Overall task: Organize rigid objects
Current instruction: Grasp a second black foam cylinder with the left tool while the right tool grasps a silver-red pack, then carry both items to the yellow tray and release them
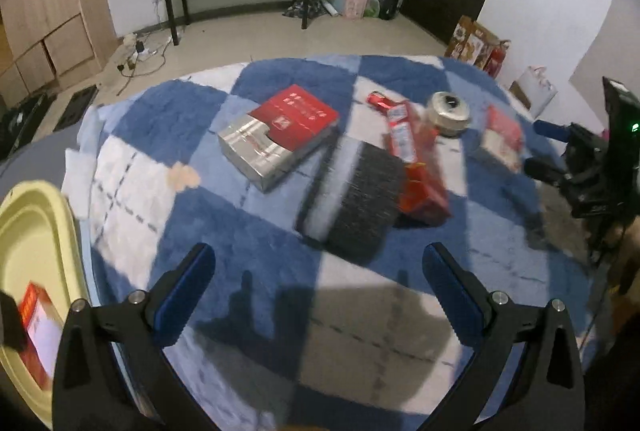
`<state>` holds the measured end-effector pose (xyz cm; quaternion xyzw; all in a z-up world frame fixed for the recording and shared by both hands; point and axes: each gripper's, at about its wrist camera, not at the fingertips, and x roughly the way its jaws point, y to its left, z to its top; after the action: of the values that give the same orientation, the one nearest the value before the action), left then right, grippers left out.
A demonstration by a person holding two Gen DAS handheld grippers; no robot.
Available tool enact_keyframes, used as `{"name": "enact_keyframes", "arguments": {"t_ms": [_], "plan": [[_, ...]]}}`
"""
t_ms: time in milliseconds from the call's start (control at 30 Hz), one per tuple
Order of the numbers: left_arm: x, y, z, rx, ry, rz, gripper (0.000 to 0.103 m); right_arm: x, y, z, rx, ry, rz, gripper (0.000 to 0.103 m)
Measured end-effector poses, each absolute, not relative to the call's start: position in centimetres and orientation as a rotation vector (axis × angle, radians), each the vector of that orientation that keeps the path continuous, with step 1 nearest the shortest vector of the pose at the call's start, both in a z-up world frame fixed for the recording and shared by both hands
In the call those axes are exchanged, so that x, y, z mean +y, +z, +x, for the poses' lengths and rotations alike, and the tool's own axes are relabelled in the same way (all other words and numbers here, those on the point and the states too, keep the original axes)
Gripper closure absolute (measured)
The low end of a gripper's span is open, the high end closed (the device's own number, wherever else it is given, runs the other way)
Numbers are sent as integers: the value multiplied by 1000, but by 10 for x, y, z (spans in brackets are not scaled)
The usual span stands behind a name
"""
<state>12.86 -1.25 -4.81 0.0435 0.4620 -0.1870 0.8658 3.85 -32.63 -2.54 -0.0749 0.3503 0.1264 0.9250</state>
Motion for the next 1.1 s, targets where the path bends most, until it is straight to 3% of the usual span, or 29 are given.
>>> {"name": "enact_keyframes", "arguments": {"t_ms": [433,567,733,900,1100], "plan": [[-37,-79,162,950,-450,196,0,-328,-75,88,752,349,-213,0],[-37,-75,163,925,-459,172,10,-329,-80,95,760,336,-231,1],[-46,-66,154,910,-483,173,48,-328,-79,97,748,333,-235,10],[-39,-42,137,917,-441,154,48,-324,-75,90,735,320,-240,11],[1,20,92,874,-341,136,48,-313,-26,42,648,353,-243,11]]}}
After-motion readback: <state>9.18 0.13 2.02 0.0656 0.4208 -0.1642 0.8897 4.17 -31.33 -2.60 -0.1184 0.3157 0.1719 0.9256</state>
